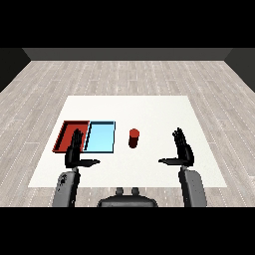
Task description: Pick the red can and put it in the red box
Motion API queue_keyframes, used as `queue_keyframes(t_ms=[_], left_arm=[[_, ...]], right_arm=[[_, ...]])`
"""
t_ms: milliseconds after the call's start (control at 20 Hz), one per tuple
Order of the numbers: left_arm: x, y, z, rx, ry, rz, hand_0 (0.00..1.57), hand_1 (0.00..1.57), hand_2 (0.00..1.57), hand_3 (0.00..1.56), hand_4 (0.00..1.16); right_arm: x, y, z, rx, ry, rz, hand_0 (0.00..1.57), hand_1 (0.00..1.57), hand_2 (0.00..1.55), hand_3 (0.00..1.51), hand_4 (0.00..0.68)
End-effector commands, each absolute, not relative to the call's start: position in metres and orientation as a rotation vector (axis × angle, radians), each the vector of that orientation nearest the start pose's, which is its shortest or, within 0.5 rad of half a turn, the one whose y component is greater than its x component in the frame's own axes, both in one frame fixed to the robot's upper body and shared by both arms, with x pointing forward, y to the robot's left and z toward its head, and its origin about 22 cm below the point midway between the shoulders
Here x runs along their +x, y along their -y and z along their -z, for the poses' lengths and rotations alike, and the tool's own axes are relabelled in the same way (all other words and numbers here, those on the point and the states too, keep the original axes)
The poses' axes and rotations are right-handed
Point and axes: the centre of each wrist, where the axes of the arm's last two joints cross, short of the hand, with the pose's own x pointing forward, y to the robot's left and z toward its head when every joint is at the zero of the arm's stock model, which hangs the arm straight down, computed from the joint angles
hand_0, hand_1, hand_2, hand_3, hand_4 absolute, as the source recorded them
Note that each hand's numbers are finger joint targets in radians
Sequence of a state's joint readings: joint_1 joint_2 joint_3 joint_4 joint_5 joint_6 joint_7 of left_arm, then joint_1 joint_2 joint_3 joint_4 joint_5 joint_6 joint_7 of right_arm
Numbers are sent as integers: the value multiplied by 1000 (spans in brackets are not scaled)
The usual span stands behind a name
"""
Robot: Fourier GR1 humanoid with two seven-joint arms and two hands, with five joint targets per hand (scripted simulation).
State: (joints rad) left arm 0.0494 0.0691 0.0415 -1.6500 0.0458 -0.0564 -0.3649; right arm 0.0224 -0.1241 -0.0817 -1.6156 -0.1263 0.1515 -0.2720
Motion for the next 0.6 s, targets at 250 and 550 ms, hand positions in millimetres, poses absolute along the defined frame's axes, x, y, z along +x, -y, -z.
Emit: queue_keyframes(t_ms=[250, 550], left_arm=[[236, -264, -2, -7, 2037, 9, 0, 0, 0, 0, 0], [231, -250, -2, -24, 2045, 19, 0, 0, 0, 0, 0]], right_arm=[[217, 272, -28, 93, 1940, -27, 0, 0, 0, 0, 0], [235, 283, -19, 107, 1881, -57, 0, 0, 0, 0, 0]])
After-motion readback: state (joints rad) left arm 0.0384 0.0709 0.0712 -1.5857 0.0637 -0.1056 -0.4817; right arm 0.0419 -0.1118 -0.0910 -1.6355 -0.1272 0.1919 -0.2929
